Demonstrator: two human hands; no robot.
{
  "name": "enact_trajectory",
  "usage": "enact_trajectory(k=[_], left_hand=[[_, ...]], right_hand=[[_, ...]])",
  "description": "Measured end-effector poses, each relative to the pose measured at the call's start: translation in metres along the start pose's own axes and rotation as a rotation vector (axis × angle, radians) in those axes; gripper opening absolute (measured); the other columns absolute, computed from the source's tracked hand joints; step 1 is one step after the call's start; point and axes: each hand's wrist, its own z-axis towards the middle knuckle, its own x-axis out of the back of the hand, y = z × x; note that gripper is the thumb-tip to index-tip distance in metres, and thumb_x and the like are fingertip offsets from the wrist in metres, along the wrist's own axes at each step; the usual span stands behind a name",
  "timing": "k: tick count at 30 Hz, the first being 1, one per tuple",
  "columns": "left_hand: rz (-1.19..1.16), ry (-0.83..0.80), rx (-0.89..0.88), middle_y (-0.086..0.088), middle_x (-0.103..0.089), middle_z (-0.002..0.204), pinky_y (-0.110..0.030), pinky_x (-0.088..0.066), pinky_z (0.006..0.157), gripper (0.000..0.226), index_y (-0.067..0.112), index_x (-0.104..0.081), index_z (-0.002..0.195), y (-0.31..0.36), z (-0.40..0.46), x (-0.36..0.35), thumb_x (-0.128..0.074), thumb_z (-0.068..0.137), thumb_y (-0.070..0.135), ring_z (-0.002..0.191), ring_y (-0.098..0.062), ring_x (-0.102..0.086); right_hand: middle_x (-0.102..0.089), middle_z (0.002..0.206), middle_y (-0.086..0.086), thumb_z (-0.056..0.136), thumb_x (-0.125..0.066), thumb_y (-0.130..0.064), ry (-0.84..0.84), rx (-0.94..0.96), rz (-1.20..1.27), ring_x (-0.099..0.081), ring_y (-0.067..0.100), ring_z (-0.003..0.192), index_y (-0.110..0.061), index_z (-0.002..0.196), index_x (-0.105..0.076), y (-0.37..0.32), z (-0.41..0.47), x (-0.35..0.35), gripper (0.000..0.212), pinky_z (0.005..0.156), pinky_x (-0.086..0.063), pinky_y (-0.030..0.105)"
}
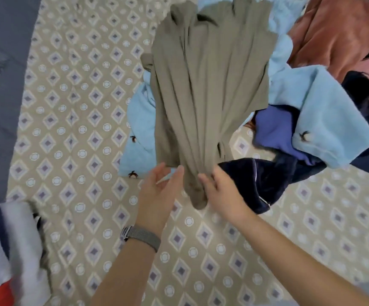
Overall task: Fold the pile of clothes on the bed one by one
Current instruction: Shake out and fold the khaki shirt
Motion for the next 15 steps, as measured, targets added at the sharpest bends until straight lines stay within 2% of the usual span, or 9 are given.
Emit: enact_trajectory(k=[2, 4, 6, 8, 10, 12, 13, 14, 15], left_hand=[[0.066, -0.052, -0.007, 0.009, -0.057, 0.132, -0.037, -0.05, 0.098, 0.109, 0.026, -0.044, 0.14, 0.018, 0.004, -0.011, -0.072, 0.049, 0.08, 0.116, -0.009, -0.058], [0.075, -0.083, 0.049, 0.01, -0.048, 0.139, -0.037, -0.041, 0.109, 0.121, 0.023, -0.028, 0.149, 0.03, 0.005, -0.027, -0.082, 0.05, 0.067, 0.125, -0.012, -0.05], [0.095, -0.067, 0.077, 0.006, -0.048, 0.135, -0.033, -0.038, 0.109, 0.096, 0.02, -0.025, 0.149, 0.032, 0.002, -0.043, -0.081, 0.074, 0.038, 0.124, -0.017, -0.049], [0.131, -0.022, 0.033, 0.002, -0.055, 0.125, -0.032, -0.04, 0.105, 0.054, 0.015, -0.042, 0.139, 0.029, -0.003, -0.052, -0.065, 0.09, 0.018, 0.12, -0.021, -0.052], [0.123, 0.016, -0.028, 0.003, -0.055, 0.115, -0.028, -0.04, 0.1, 0.036, 0.011, -0.05, 0.132, 0.027, -0.015, -0.054, -0.054, 0.096, 0.013, 0.114, -0.019, -0.053], [0.082, 0.03, -0.08, 0.004, -0.053, 0.115, -0.03, -0.039, 0.104, 0.036, 0.012, -0.049, 0.135, 0.028, -0.031, -0.051, -0.05, 0.099, 0.013, 0.114, -0.018, -0.051], [0.066, 0.026, -0.103, 0.006, -0.052, 0.116, -0.033, -0.039, 0.106, 0.037, 0.014, -0.048, 0.136, 0.031, -0.041, -0.049, -0.049, 0.099, 0.014, 0.114, -0.017, -0.05], [0.063, 0.012, -0.133, 0.01, -0.053, 0.114, -0.032, -0.039, 0.106, 0.036, 0.017, -0.048, 0.135, 0.035, -0.053, -0.045, -0.048, 0.1, 0.015, 0.112, -0.015, -0.049], [0.074, -0.013, -0.172, 0.015, -0.054, 0.11, -0.029, -0.039, 0.103, 0.032, 0.022, -0.049, 0.131, 0.038, -0.067, -0.04, -0.049, 0.1, 0.015, 0.11, -0.012, -0.049]], right_hand=[[-0.062, 0.075, 0.004, 0.1, -0.051, -0.022, -0.246, -0.09, 0.12, -0.058, 0.009, 0.064, -0.015, 0.089, -0.054, -0.002, -0.044, -0.01, 0.013, 0.061, -0.05, 0.027], [-0.062, 0.079, -0.007, 0.1, -0.051, -0.021, -0.538, -0.18, 0.169, -0.058, 0.002, 0.068, -0.026, 0.088, -0.055, -0.014, -0.079, -0.01, 0.014, 0.067, -0.05, 0.019], [-0.062, 0.078, -0.019, 0.097, -0.058, -0.025, -0.745, -0.16, 0.154, -0.058, -0.006, 0.074, -0.035, 0.078, -0.057, -0.023, -0.1, 0.002, 0.021, 0.077, -0.047, 0.014], [-0.059, 0.063, -0.023, 0.093, -0.066, -0.026, -0.812, -0.129, 0.188, -0.055, -0.01, 0.066, -0.037, 0.062, -0.056, -0.02, -0.102, 0.028, 0.034, 0.071, -0.042, 0.011], [-0.055, 0.064, -0.017, 0.084, -0.072, -0.041, -0.635, -0.097, 0.194, -0.051, 0.0, 0.066, -0.035, 0.061, -0.058, -0.013, -0.094, 0.059, 0.028, 0.068, -0.044, 0.021], [-0.061, 0.086, -0.002, 0.08, -0.075, -0.046, -0.253, -0.17, 0.339, -0.054, 0.012, 0.078, -0.027, 0.078, -0.057, -0.003, -0.083, 0.083, 0.026, 0.075, -0.048, 0.03], [-0.062, 0.105, 0.001, 0.079, -0.077, -0.043, -0.09, -0.188, 0.383, -0.057, 0.014, 0.089, -0.026, 0.091, -0.055, -0.001, -0.08, 0.092, 0.03, 0.082, -0.051, 0.032], [-0.055, 0.124, -0.001, 0.076, -0.079, -0.041, 0.006, -0.151, 0.361, -0.055, 0.015, 0.105, -0.033, 0.107, -0.051, -0.006, -0.079, 0.101, 0.042, 0.092, -0.05, 0.033], [-0.042, 0.138, -0.004, 0.071, -0.083, -0.039, 0.017, -0.068, 0.239, -0.046, 0.015, 0.122, -0.043, 0.121, -0.042, -0.012, -0.08, 0.107, 0.065, 0.101, -0.044, 0.033]])
